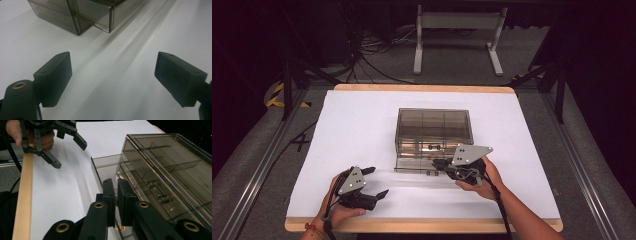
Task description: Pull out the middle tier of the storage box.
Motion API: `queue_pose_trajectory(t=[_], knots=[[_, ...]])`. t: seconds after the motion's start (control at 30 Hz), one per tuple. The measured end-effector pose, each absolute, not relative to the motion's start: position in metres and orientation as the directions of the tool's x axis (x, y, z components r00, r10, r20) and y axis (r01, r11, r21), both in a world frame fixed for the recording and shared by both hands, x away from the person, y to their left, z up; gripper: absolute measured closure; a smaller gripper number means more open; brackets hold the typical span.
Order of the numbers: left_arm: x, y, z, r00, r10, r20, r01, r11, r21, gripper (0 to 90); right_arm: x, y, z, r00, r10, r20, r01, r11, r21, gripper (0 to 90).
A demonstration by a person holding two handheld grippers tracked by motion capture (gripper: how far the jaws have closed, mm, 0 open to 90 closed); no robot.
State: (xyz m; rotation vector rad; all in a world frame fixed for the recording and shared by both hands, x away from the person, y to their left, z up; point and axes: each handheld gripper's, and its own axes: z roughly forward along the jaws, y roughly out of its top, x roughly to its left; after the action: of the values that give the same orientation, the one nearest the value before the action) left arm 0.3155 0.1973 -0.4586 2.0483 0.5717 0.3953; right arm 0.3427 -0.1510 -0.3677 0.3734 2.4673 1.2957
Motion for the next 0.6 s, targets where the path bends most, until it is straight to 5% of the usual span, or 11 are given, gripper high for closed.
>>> queue_pose_trajectory(t=[0.6], knots=[[0.315, 0.199, -0.458, 0.838, 0.544, 0.056, 0.232, -0.446, 0.864, 14.8, 0.361, -0.134, -0.382, -0.893, 0.426, -0.148, 0.150, 0.591, 0.793, 85.9]])
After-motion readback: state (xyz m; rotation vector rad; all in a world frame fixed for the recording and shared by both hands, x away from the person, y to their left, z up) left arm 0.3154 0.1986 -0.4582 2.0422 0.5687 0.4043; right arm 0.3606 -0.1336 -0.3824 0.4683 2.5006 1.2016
